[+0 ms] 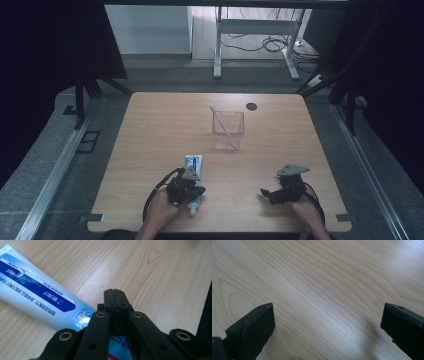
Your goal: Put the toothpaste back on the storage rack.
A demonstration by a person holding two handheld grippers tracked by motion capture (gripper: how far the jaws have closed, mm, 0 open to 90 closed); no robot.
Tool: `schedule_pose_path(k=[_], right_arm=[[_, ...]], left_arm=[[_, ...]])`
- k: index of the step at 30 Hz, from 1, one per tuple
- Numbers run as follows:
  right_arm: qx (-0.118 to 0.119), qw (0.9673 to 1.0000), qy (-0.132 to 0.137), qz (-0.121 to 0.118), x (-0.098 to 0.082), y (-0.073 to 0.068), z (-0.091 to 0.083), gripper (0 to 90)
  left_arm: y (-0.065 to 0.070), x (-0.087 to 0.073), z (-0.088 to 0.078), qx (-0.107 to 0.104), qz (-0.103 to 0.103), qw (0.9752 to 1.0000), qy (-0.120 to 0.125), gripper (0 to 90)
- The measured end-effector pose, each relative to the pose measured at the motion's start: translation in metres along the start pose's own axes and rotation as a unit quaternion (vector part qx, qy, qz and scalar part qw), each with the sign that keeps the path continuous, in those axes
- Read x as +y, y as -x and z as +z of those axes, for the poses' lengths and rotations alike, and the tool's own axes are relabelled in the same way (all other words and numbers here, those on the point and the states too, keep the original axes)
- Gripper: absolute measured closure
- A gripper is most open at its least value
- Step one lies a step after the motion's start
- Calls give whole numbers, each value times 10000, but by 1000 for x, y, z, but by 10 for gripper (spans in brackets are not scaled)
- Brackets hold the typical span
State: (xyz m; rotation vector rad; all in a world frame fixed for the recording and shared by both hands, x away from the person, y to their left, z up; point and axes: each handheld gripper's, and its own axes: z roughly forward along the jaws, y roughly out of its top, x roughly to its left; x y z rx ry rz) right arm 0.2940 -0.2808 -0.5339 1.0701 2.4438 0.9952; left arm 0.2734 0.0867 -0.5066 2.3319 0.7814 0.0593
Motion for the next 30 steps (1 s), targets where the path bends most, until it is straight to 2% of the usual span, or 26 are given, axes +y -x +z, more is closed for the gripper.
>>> schedule_pose_path(k=[4,17,30], right_arm=[[0,10000,-1,-5,0,0,0,0],[19,10000,-48,-18,-1,0,1,0],[13,10000,-40,-20,-1,0,1,0]], left_arm=[[-2,-2,-1,-4,-12,10000,-13,897],[-11,-10,-10,151,73,9997,-185,896],[-20,-16,-18,325,49,9989,-342,896]])
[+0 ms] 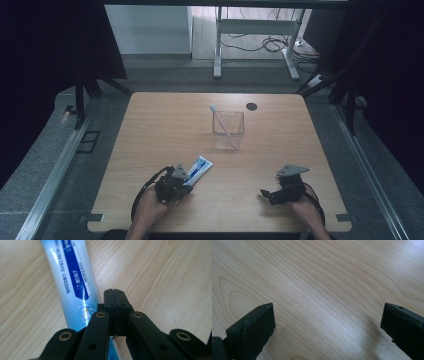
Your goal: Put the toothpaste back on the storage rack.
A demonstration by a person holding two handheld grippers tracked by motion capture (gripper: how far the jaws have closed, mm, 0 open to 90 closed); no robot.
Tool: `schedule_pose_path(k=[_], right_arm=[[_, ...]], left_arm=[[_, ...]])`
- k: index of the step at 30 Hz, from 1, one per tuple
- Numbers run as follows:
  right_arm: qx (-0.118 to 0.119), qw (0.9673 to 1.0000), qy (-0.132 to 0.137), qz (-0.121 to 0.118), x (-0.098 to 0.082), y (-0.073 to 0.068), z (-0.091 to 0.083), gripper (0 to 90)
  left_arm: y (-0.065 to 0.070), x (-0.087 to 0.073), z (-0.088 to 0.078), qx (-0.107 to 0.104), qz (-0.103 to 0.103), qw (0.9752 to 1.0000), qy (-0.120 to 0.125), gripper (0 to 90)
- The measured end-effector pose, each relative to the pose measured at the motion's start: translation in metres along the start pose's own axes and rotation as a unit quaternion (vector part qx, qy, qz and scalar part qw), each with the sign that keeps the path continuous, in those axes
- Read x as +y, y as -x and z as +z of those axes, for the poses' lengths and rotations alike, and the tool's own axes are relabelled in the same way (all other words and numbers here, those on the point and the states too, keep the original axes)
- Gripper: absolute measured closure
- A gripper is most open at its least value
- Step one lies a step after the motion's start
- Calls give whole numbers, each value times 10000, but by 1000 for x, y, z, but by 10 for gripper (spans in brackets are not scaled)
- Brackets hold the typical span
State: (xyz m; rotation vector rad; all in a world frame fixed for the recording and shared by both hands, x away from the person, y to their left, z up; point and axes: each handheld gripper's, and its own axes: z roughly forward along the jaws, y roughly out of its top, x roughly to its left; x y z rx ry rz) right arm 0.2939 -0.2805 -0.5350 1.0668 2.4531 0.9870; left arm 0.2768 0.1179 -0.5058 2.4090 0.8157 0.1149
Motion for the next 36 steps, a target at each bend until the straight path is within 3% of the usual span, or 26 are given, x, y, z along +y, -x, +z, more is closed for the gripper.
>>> schedule_pose_path(k=[6,13,18,29,36], right_arm=[[11,10000,-4,-2,0,0,0,0],[23,10000,-20,-11,0,-1,1,0],[21,10000,-14,-12,0,0,1,0],[7,10000,-22,-8,-1,0,1,0],[13,10000,-30,14,-1,1,1,0]], left_arm=[[-5,-3,-1,150,-14,9999,-66,894],[-6,-4,1,134,-25,9998,-120,894],[-8,-4,-4,90,-117,9999,5,881],[-16,3,-22,261,-248,9992,147,764],[-23,10,-23,341,-261,9991,-33,658]])
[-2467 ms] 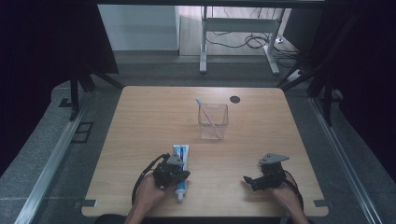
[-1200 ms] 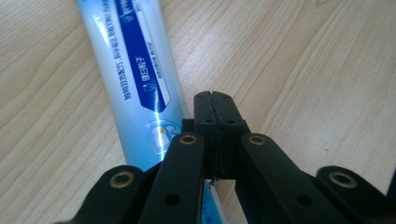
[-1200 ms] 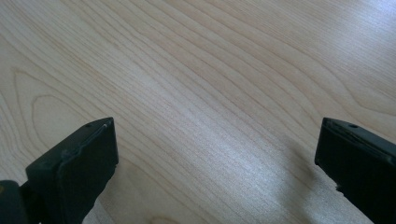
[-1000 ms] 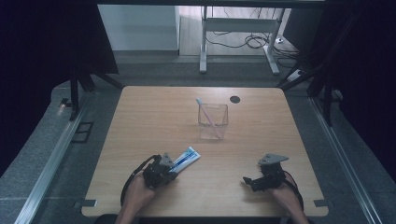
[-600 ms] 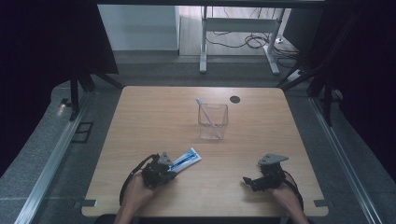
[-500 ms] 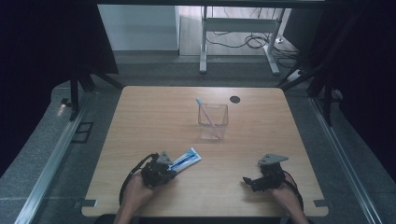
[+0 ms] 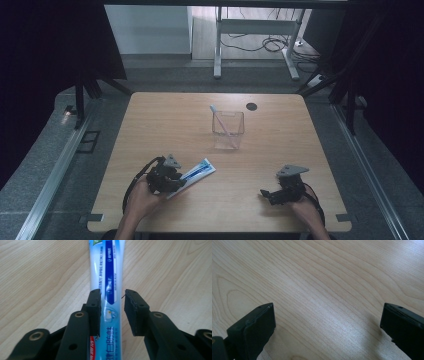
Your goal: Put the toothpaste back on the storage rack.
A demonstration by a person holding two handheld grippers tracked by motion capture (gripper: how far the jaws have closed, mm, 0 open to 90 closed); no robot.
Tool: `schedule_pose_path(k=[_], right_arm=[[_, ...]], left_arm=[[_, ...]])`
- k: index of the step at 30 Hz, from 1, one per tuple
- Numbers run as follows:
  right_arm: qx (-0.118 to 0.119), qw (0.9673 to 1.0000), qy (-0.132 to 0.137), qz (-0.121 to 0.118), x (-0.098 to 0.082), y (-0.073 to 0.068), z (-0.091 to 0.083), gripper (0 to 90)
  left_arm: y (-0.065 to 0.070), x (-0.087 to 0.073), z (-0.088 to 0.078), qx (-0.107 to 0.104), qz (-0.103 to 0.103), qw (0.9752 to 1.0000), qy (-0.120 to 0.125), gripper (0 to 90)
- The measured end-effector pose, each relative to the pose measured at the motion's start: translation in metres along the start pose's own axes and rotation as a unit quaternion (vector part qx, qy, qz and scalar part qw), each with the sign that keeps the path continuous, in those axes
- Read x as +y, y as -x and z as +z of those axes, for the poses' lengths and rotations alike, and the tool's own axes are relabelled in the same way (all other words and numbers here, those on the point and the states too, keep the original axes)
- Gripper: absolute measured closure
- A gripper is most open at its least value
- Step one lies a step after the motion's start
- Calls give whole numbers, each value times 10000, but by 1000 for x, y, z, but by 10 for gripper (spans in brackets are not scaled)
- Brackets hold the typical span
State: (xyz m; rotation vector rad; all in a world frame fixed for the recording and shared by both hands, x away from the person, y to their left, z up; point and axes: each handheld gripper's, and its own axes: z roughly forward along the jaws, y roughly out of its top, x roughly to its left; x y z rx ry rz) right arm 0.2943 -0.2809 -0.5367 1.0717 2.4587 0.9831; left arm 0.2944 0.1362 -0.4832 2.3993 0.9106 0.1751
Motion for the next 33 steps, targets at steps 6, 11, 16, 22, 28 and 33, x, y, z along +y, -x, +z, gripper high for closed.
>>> schedule_pose_path(k=[6,11,16,22,28,33], right_arm=[[-19,10000,-5,17,0,0,0,0],[-30,10000,15,33,0,1,-1,0],[-28,10000,11,34,0,1,-1,0],[-5,10000,-17,12,0,1,0,0],[-14,10000,-5,-2,0,1,0,0],[-11,10000,0,-5,0,1,0,0]], left_arm=[[-6,11,2,-29,39,9997,-239,572],[-10,18,10,-86,8,9987,-509,521],[-11,25,22,-140,7,9968,-784,484],[-10,32,33,-173,6,9953,-954,463],[-10,38,44,-168,39,9934,-1135,441],[-7,40,53,-109,76,9919,-1262,448]])
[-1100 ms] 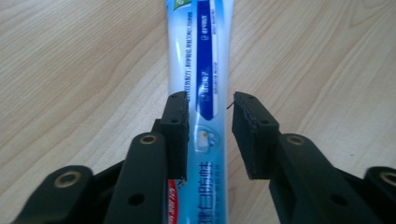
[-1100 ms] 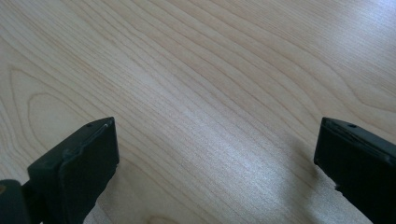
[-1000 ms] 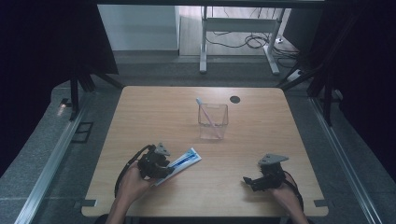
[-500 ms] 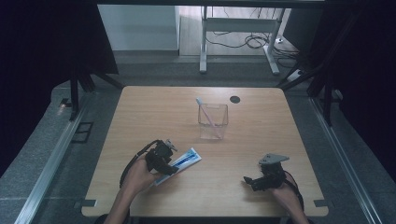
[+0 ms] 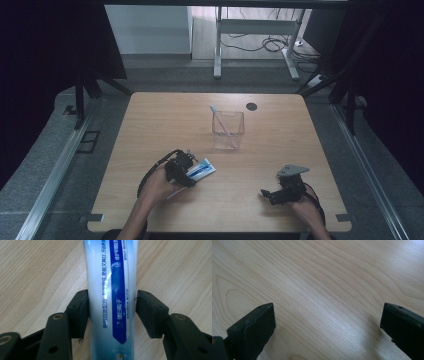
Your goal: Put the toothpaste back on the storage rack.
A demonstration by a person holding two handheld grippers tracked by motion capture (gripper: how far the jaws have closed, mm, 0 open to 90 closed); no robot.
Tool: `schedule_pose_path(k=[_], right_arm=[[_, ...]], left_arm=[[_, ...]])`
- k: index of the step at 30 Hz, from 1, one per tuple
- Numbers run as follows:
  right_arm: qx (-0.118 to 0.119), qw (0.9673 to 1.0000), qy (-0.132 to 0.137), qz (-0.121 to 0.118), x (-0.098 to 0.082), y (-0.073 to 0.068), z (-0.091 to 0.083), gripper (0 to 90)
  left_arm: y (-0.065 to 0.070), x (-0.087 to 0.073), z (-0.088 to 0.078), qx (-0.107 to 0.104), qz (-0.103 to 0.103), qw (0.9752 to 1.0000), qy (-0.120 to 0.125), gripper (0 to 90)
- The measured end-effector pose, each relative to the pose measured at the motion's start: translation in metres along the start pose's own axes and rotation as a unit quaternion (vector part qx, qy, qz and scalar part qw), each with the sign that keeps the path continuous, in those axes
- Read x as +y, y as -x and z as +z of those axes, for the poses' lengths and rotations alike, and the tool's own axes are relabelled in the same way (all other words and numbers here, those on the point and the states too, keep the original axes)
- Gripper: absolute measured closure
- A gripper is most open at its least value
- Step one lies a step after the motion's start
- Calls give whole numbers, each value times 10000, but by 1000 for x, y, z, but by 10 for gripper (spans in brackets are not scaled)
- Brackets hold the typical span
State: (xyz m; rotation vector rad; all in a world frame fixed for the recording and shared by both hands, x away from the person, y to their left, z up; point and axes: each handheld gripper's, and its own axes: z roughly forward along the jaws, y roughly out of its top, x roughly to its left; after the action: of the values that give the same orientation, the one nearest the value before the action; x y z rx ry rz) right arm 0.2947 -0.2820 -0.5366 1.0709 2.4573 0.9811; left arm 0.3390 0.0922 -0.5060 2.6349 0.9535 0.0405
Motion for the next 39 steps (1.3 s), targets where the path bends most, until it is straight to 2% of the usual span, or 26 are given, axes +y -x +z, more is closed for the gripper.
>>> schedule_pose_path(k=[5,9,16,24,29,39], right_arm=[[5,10000,13,9,0,0,0,0],[6,10000,15,7,0,0,0,0],[-5,10000,22,5,0,0,0,0],[-6,10000,29,22,0,0,-1,0],[-3,10000,28,20,0,0,-1,0],[-1,10000,24,19,0,0,-1,0]], left_arm=[[2,1,0,87,78,9999,-59,513],[1,1,-5,52,-25,10000,0,623],[-2,-1,-9,-54,-130,9999,93,705],[-3,-3,-13,-209,-192,9992,288,725],[-3,-1,-21,-135,-152,9989,434,725],[-4,3,-37,-144,-147,9968,777,724]])
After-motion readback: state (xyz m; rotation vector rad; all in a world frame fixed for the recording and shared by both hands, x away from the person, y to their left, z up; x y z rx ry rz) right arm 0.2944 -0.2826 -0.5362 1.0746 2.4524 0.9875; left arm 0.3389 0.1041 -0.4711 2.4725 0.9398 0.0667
